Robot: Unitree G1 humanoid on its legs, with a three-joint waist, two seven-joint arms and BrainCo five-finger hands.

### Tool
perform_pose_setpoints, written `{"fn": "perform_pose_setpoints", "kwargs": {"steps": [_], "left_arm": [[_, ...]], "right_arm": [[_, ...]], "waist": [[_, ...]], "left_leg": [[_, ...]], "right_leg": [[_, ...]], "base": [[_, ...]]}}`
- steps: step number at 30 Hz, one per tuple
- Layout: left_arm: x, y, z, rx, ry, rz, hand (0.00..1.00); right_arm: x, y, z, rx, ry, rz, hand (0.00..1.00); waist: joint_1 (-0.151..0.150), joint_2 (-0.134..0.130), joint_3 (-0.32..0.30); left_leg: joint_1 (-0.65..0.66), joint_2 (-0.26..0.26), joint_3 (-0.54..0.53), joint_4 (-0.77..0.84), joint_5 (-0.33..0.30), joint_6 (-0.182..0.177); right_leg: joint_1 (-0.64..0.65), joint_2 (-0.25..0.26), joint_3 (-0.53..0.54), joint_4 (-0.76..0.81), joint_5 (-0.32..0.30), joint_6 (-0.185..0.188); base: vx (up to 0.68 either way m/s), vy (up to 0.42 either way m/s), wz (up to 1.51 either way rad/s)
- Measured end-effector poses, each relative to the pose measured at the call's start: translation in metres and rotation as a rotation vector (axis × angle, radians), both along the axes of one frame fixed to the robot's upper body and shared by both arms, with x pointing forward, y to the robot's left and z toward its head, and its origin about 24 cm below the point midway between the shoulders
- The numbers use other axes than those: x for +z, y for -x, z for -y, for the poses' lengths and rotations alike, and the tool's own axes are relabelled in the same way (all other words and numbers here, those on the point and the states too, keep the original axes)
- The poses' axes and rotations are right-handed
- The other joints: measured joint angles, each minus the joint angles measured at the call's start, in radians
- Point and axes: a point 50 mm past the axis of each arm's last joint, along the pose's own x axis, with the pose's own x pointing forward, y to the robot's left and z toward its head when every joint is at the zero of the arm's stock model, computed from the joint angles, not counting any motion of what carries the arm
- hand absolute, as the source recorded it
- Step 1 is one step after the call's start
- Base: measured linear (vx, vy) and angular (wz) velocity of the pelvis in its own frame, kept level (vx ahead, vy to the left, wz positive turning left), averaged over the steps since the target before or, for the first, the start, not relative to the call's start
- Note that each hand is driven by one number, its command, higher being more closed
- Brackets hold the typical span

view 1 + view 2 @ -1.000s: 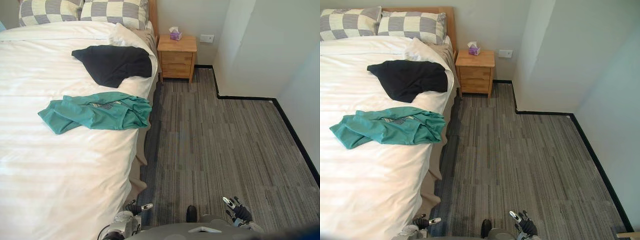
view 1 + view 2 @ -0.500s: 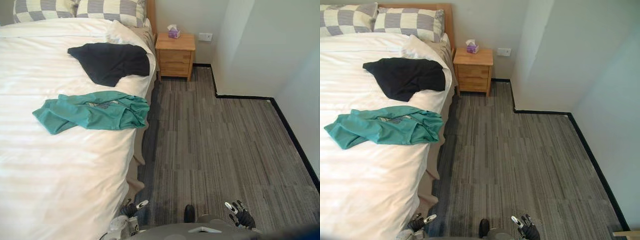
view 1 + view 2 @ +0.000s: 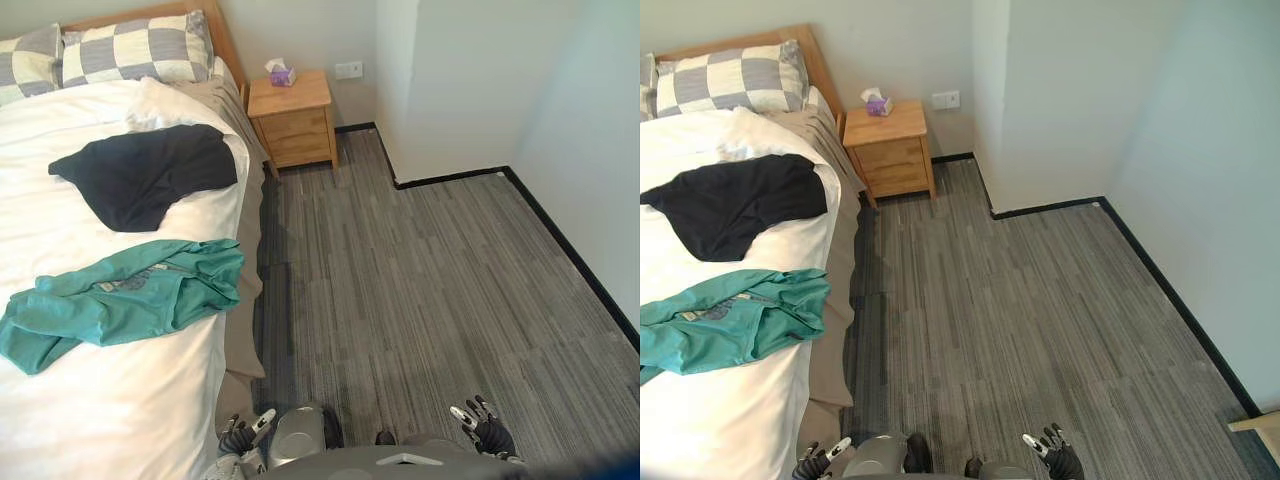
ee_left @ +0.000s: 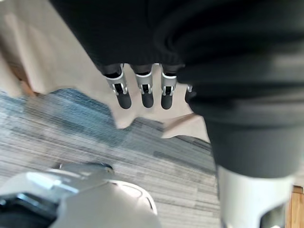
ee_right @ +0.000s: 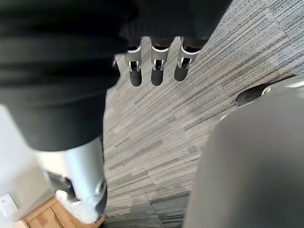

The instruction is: Tidy the bed and pick cloth on bed and put in laundry

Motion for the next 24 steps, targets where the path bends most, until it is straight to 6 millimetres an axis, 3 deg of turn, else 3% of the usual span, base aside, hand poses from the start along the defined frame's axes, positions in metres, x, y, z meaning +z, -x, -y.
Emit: {"fn": "perform_pose_setpoints", "kwargs": {"steps": [2, 3, 5, 6, 7, 8, 9, 10, 11, 13, 15, 17, 18, 20, 21, 22, 23, 24], "left_arm": [[-0.001, 0.003, 0.000, 0.018, 0.009, -0.005, 0.00], [-0.001, 0.007, -0.002, 0.031, 0.010, -0.014, 0.00], [-0.001, 0.008, -0.003, 0.033, 0.012, -0.013, 0.00], [-0.001, 0.008, -0.003, 0.032, 0.010, -0.020, 0.00], [-0.001, 0.009, -0.004, 0.031, 0.008, -0.023, 0.00], [-0.001, 0.011, -0.007, 0.008, -0.004, -0.038, 0.00], [-0.001, 0.012, -0.009, -0.002, -0.009, -0.042, 0.00], [-0.001, 0.012, -0.012, -0.024, -0.020, -0.045, 0.00], [0.000, 0.011, -0.013, -0.051, -0.030, -0.045, 0.00], [0.000, 0.011, -0.013, -0.052, -0.030, -0.047, 0.00], [0.000, 0.006, -0.012, -0.061, -0.030, -0.043, 0.00], [-0.001, 0.005, -0.010, -0.069, -0.021, -0.045, 0.00], [-0.001, 0.002, -0.007, -0.082, -0.010, -0.043, 0.00], [0.000, -0.003, -0.007, -0.087, -0.005, -0.034, 0.00], [0.000, -0.004, -0.008, -0.086, -0.007, -0.032, 0.00], [0.000, -0.004, -0.009, -0.085, -0.010, -0.034, 0.00], [-0.001, -0.007, -0.005, -0.087, 0.002, -0.035, 0.00], [-0.001, -0.010, 0.008, -0.092, 0.039, -0.013, 0.00]], "right_arm": [[0.001, -0.001, 0.000, 0.015, 0.017, 0.005, 0.00], [0.000, 0.002, -0.002, 0.038, 0.025, -0.011, 0.00], [-0.001, -0.001, -0.005, 0.069, 0.033, -0.012, 0.00], [0.000, -0.003, -0.006, 0.078, 0.040, -0.009, 0.00], [0.000, -0.003, -0.006, 0.079, 0.042, -0.010, 0.00], [-0.001, -0.002, -0.006, 0.071, 0.046, -0.019, 0.00], [-0.002, 0.000, -0.006, 0.068, 0.045, -0.027, 0.00], [-0.002, 0.005, -0.006, 0.061, 0.049, -0.038, 0.00], [-0.003, 0.012, -0.007, 0.048, 0.049, -0.050, 0.00], [-0.003, 0.016, -0.009, 0.033, 0.043, -0.045, 0.00], [-0.002, 0.015, -0.009, 0.011, 0.044, -0.024, 0.00], [-0.001, 0.013, -0.006, -0.009, 0.055, -0.010, 0.00], [0.000, 0.011, -0.003, -0.013, 0.065, -0.006, 0.00], [0.000, 0.009, -0.005, -0.024, 0.060, 0.001, 0.00], [0.000, 0.008, -0.008, -0.025, 0.056, 0.004, 0.00], [0.000, 0.009, -0.011, -0.030, 0.050, 0.008, 0.00], [0.001, 0.008, -0.005, -0.031, 0.065, 0.012, 0.00], [0.003, 0.003, 0.001, -0.035, 0.088, 0.030, 0.00]], "waist": [[0.001, 0.001, -0.008], [0.004, -0.008, -0.020], [0.009, -0.011, -0.037], [0.009, -0.010, -0.038], [0.009, -0.012, -0.039], [0.004, -0.023, -0.041], [0.001, -0.031, -0.043], [-0.004, -0.043, -0.045], [-0.023, -0.046, -0.047], [-0.035, -0.045, -0.049], [-0.042, -0.046, -0.045], [-0.060, -0.033, -0.034], [-0.065, -0.019, -0.022], [-0.079, -0.022, -0.016], [-0.081, -0.034, -0.011], [-0.083, -0.045, -0.004], [-0.083, -0.028, 0.004], [-0.082, 0.002, 0.016]], "left_leg": [[0.007, 0.002, 0.031, -0.024, 0.071, 0.042], [0.022, -0.012, 0.053, -0.031, 0.101, 0.098], [0.024, -0.024, 0.083, -0.005, 0.048, 0.138], [0.038, -0.025, 0.092, 0.009, 0.015, 0.148], [0.046, -0.028, 0.093, 0.008, 0.007, 0.148], [0.095, -0.052, 0.077, -0.008, -0.028, 0.138], [0.118, -0.067, 0.066, -0.024, -0.038, 0.131], [0.165, -0.090, 0.047, -0.053, -0.048, 0.116], [0.220, -0.112, 0.000, -0.081, -0.058, 0.106], [0.269, -0.116, -0.041, -0.114, -0.065, 0.098], [0.323, -0.109, -0.090, -0.152, -0.061, 0.099], [0.366, -0.074, -0.143, -0.159, -0.075, 0.086], [0.392, -0.039, -0.169, -0.162, -0.086, 0.069], [0.420, -0.007, -0.203, -0.189, -0.095, 0.044], [0.449, -0.005, -0.219, -0.210, -0.105, 0.018], [0.479, -0.006, -0.229, -0.214, -0.128, -0.018], [0.498, 0.010, -0.227, -0.220, -0.135, -0.030], [0.514, 0.033, -0.193, -0.226, -0.104, -0.043]], "right_leg": [[0.008, -0.009, 0.000, 0.031, -0.053, 0.014], [0.001, -0.030, 0.000, 0.068, -0.095, 0.036], [-0.021, -0.065, -0.025, 0.142, -0.122, 0.084], [-0.061, -0.084, -0.071, 0.263, -0.137, 0.104], [-0.081, -0.094, -0.089, 0.329, -0.141, 0.109], [-0.155, -0.138, -0.133, 0.573, -0.124, 0.141], [-0.185, -0.160, -0.141, 0.668, -0.100, 0.153], [-0.248, -0.196, -0.142, 0.829, -0.038, 0.162], [-0.314, -0.248, -0.163, 1.011, -0.023, 0.160], [-0.370, -0.287, -0.178, 1.087, -0.028, 0.149], [-0.441, -0.311, -0.183, 1.050, -0.056, 0.143], [-0.464, -0.289, -0.191, 0.916, -0.082, 0.134], [-0.477, -0.250, -0.197, 0.784, -0.086, 0.128], [-0.491, -0.208, -0.205, 0.568, -0.036, 0.124], [-0.501, -0.206, -0.202, 0.424, 0.027, 0.119], [-0.491, -0.207, -0.195, 0.337, 0.153, 0.073], [-0.477, -0.184, -0.211, 0.349, 0.131, 0.031], [-0.489, -0.169, -0.222, 0.415, 0.075, 0.015]], "base": [[0.34, 0.184, 0.05], [0.31, 0.149, -0.02], [0.40, 0.175, -0.23], [0.32, 0.136, -0.28], [0.42, 0.214, -0.06], [0.34, 0.169, 0.10], [0.42, 0.189, 0.27], [0.37, 0.064, 0.68], [0.37, 0.038, 0.84], [0.33, -0.008, 0.80], [0.34, -0.100, 0.86], [0.40, -0.196, 0.85], [0.43, -0.255, 0.72], [0.41, -0.289, 0.67], [0.44, -0.358, 0.44], [0.49, -0.381, 0.29], [0.59, -0.409, 0.09], [0.53, -0.373, 0.00]]}}
